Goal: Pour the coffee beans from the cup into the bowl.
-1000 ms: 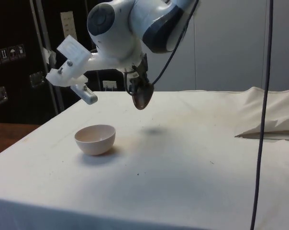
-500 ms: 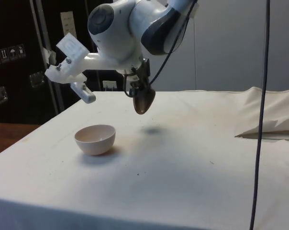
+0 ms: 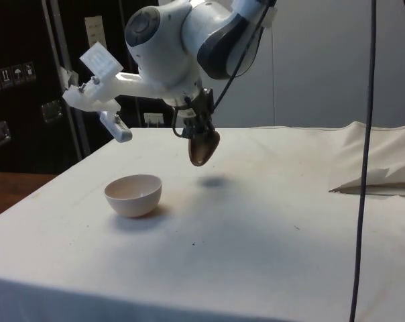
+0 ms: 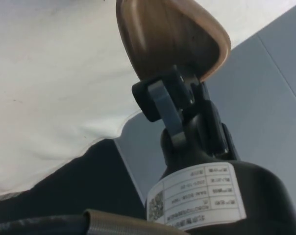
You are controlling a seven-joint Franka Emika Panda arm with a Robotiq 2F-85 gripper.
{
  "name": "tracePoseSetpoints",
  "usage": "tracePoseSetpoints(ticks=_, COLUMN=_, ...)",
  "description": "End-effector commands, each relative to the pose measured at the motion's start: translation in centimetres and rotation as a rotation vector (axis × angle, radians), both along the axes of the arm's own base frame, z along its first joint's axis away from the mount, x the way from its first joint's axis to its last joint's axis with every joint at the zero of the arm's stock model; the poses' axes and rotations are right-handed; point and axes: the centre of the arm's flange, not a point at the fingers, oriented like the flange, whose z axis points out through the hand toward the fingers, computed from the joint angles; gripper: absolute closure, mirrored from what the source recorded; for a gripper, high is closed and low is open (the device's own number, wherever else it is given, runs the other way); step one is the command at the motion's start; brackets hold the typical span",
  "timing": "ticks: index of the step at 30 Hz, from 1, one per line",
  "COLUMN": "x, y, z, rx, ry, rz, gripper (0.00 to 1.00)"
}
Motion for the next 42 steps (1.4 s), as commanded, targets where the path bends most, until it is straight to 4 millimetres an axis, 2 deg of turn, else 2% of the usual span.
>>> tracePoseSetpoints(ticks=1, x=0.0, y=-0.2, z=-0.2, rx=0.010, ry=-0.003, rz=-0.006, gripper=1.00)
tracePoseSetpoints(ticks=17, x=1.0, y=-2.8, z=-2.6, rx=0.086, ry=-0.038, rz=-0.063, gripper=1.00)
tracePoseSetpoints(ticks=32, x=0.9, y=-5.3, z=-2.3, rx=0.132, ry=-0.041, rz=-0.099, gripper=1.00)
tracePoseSetpoints(ticks=36, x=1.1, y=-5.4, z=-2.3, rx=0.123, ry=-0.040, rz=-0.106, gripper=1.00)
tracePoseSetpoints(ticks=42, x=1.1, y=-6.5, z=-2.1, rx=0.181, ry=-0.047, rz=-0.123, gripper=1.00)
